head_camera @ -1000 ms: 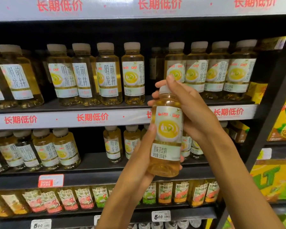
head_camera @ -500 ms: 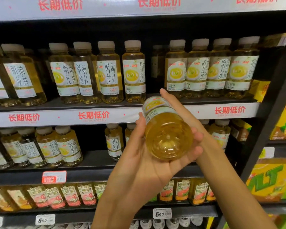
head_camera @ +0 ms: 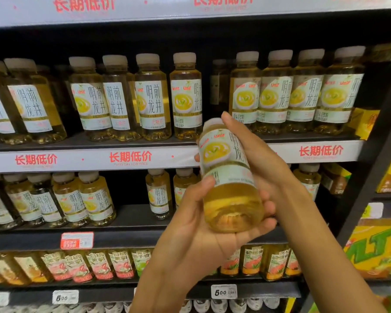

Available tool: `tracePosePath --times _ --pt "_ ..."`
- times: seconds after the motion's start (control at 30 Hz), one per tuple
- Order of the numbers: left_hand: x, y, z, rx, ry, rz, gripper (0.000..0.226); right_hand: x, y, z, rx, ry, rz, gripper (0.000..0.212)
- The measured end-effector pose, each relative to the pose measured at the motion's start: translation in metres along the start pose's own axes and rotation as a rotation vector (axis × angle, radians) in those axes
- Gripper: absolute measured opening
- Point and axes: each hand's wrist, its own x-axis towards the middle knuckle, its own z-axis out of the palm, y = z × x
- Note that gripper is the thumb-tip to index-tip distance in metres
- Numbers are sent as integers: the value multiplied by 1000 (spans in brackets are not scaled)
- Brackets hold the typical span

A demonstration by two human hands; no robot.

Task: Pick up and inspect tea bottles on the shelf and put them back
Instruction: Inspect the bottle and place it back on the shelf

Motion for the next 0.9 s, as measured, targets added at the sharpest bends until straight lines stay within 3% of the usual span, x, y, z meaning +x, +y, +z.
tracePosePath --times 0.13,0.33,0.5,0.73,0.9 --pt "5 -2 -19 90 20 31 63 2 -3 -3 -28 -36 -220 31" --pt "15 7 -43 143 192 88 59 -2 6 -4 -86 -34 -376 26" --pt "17 0 -56 331 259 146 55 -6 18 -5 -86 6 -373 23" --pt "14 -15 -68 593 354 195 63 -17 37 -15 -222 210 -287 24" --pt "15 -28 -74 688 413 231 53 -30 49 -12 -171 230 -372 33"
